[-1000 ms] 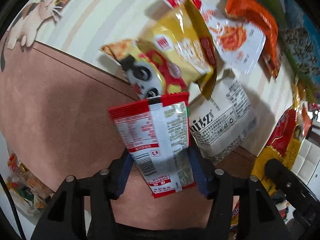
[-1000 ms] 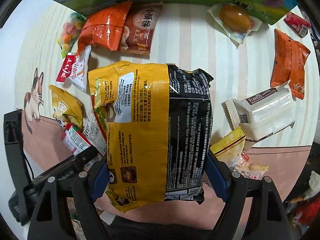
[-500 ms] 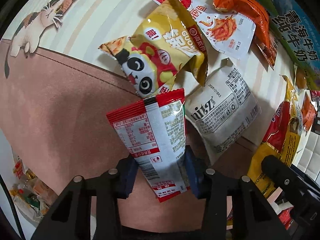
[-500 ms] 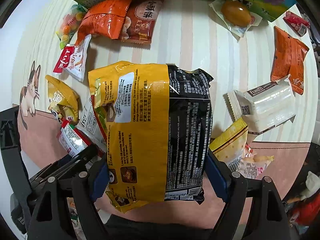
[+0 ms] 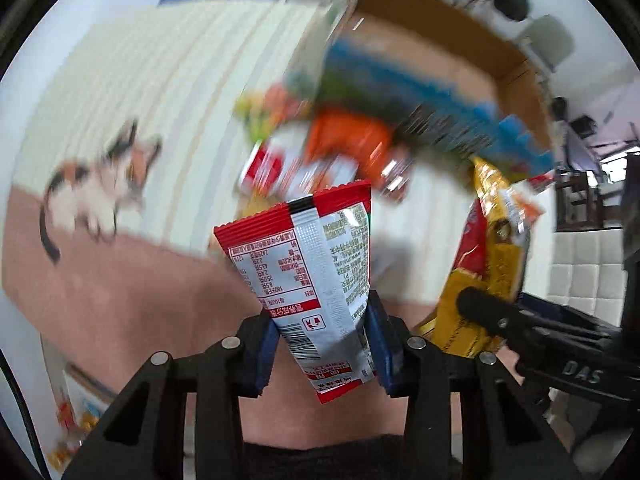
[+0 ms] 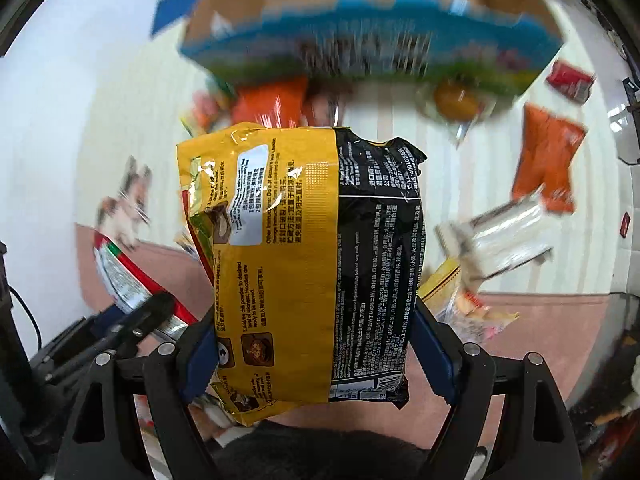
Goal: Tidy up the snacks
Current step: 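Lift both packets and carry them over the cardboard box, then open both grippers to drop the packets into the box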
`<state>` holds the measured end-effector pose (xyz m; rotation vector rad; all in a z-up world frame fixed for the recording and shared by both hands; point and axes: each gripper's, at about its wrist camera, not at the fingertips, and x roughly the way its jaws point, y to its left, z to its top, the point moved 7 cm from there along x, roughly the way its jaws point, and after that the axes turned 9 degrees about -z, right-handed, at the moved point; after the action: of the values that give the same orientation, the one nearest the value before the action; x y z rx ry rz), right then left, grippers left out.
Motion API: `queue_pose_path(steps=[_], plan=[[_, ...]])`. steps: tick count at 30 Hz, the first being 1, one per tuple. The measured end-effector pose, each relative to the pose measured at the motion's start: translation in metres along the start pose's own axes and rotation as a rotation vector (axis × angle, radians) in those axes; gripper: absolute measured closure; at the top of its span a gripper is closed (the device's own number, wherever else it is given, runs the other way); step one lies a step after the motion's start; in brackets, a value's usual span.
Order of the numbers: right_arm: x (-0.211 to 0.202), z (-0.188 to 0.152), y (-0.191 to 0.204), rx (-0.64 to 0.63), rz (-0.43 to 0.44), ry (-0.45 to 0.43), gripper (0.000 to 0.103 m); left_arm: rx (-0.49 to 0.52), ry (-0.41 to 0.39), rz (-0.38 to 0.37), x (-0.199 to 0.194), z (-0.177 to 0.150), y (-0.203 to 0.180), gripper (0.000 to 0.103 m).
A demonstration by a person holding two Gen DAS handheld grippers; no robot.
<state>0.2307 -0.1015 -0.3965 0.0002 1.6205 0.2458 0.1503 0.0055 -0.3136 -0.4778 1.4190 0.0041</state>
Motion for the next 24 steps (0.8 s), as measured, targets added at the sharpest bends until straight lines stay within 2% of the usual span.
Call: queue_pose_path(steps=[2,5,8,11,15,18,24], plan=[[-0.023,0.012,-0.007,0.016,0.017,-0.039,0.016,0.043,-0.037,-0.024,-0.029,0.031,-0.010,0.066],[-0.061,0.042,-0.024,0.047,0.047,-0.105,0.016,0.103,-0.078,-0.041,-0.048,0.090,-0.031,0.066],[-0.087,0.082,-0.035,0.062,0.038,-0.170,0.016,0.169,-0.077,-0.080,-0.053,0.142,-0.059,0.066],[-0.095,0.130,-0.050,0.079,-0.003,-0.211,0.016,0.241,-0.077,-0.039,-0.044,0.195,-0.076,0.066],[-0.072,0.191,-0.065,0.082,-0.066,-0.202,0.016,0.282,-0.014,-0.022,-0.006,0.260,-0.097,0.066],[-0.039,0.221,-0.071,0.090,-0.094,-0.164,0.016,0.287,0.070,-0.015,0.035,0.294,-0.100,0.066],[0.024,0.269,-0.077,0.070,-0.152,-0.085,0.016,0.289,0.209,0.027,0.105,0.333,-0.096,0.066]])
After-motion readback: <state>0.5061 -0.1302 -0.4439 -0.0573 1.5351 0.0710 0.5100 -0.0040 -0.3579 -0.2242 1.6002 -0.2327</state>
